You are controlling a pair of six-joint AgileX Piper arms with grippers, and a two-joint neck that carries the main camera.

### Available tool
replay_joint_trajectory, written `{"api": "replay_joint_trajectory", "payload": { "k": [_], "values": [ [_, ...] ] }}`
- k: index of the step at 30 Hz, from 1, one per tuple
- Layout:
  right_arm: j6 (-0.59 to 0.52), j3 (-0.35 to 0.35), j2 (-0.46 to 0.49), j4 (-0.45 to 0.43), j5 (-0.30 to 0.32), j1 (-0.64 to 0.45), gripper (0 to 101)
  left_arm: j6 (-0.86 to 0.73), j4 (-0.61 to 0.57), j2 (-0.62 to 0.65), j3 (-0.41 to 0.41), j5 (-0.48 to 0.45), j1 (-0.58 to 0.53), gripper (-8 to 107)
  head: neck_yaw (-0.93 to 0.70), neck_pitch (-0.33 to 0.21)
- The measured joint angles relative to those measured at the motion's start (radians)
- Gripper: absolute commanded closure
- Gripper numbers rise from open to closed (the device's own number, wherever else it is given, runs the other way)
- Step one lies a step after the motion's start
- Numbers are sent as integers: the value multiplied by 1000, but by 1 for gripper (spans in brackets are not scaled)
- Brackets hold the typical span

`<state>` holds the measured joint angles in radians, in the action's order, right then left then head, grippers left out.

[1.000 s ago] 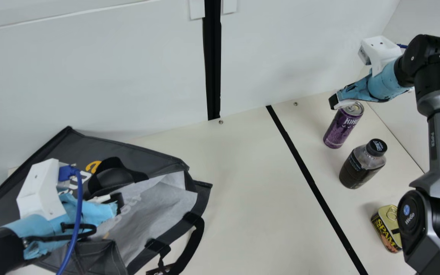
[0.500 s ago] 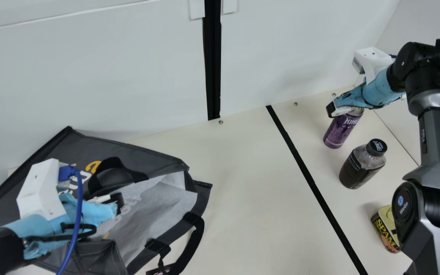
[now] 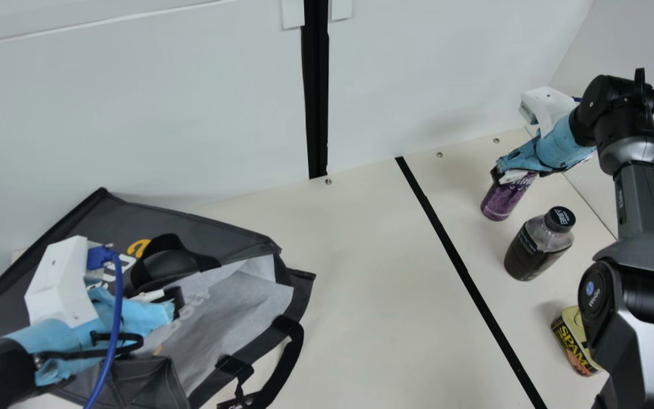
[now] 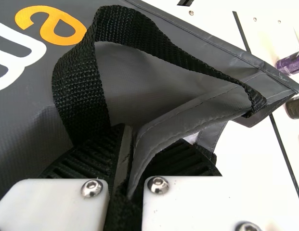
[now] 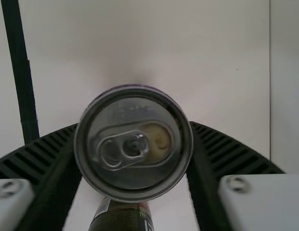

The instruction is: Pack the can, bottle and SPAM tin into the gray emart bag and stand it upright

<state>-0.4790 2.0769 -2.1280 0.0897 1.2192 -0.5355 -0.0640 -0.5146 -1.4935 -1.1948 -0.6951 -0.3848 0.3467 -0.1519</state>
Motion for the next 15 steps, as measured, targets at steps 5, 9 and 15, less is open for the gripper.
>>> {"api": "replay_joint_trajectory", "payload": {
  "k": [5, 9, 15],
  "values": [
    [-12, 6, -9, 10, -1, -2, 100, 0, 0, 0, 0, 0, 0, 107, 2, 0],
    [-26, 10, -11, 18, -2, -2, 101, 0, 0, 0, 0, 0, 0, 107, 0, 0],
    [-42, 10, 9, 40, 4, 1, 101, 0, 0, 0, 0, 0, 0, 107, 2, 0]
  ]
}}
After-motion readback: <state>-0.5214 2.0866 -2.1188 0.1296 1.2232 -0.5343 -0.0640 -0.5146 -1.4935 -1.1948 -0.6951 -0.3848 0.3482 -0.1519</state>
